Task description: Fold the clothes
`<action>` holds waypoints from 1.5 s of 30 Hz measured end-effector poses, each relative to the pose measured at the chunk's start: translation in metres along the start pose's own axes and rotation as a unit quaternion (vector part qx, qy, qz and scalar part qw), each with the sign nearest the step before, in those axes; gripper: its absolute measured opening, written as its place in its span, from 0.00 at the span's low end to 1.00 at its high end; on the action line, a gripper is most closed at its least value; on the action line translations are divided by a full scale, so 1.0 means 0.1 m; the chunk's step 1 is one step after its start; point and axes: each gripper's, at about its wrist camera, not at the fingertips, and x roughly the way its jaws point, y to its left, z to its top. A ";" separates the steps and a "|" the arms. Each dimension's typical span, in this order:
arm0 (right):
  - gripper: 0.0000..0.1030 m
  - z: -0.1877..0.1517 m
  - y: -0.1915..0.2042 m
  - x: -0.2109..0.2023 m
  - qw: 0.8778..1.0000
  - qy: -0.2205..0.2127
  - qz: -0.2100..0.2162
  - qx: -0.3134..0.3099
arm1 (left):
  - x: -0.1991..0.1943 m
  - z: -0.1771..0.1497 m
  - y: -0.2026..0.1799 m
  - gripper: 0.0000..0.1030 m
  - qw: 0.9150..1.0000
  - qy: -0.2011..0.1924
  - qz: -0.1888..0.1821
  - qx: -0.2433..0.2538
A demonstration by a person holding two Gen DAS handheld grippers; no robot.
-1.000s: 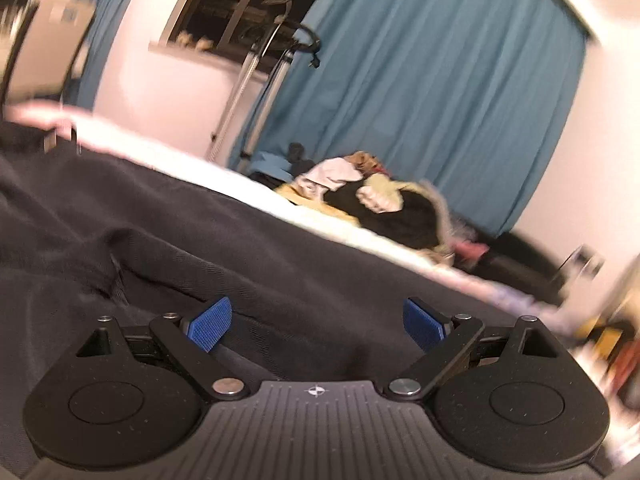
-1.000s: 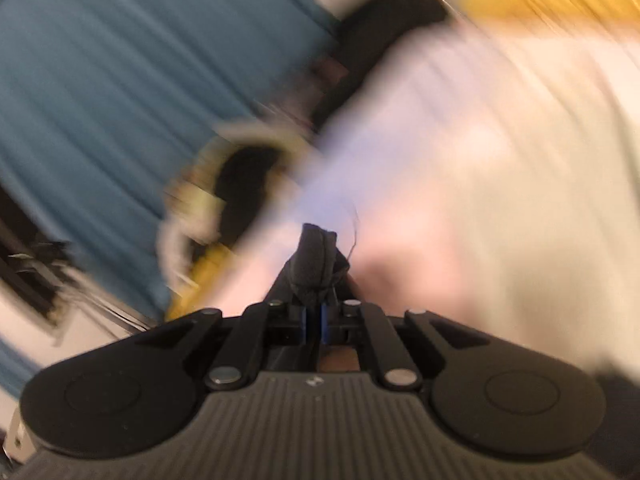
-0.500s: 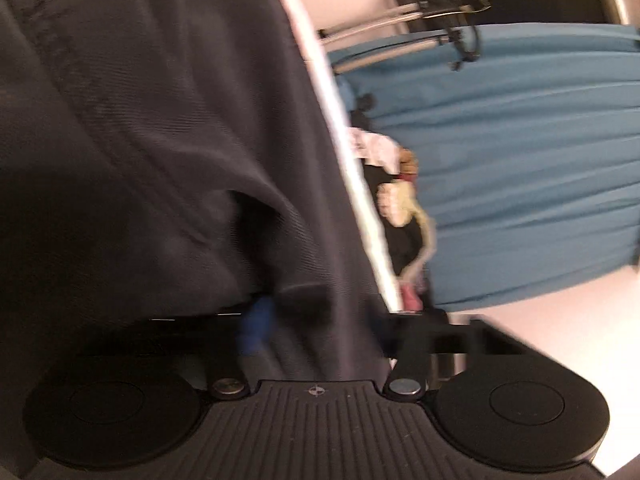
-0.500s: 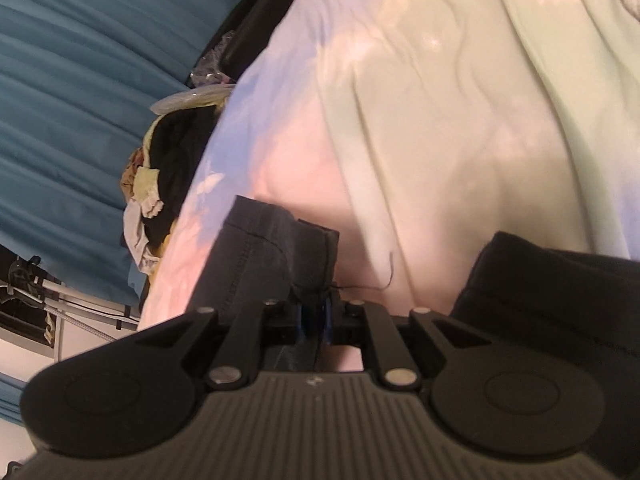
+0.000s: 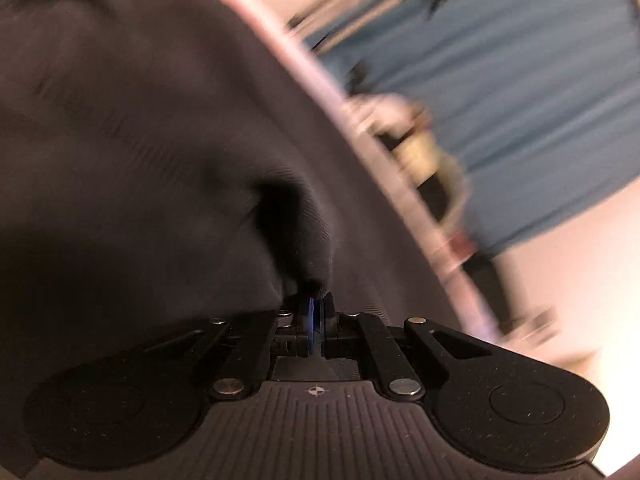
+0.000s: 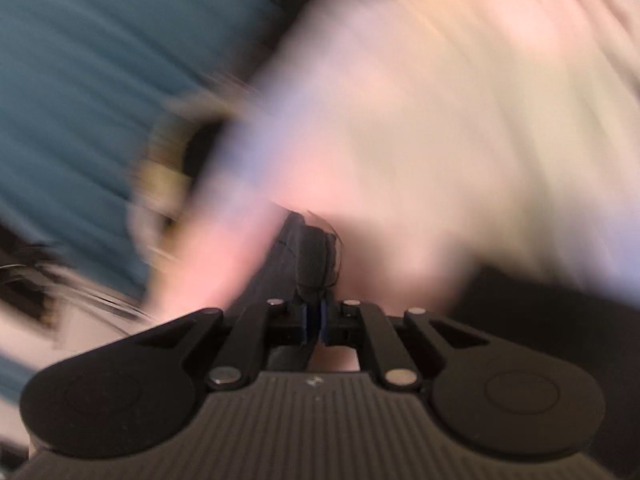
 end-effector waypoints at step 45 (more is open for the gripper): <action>0.15 0.23 1.25 0.68 0.912 -0.212 -0.035 -0.350 | -0.16 -0.55 -0.96 0.88 0.978 -0.048 0.011 0.202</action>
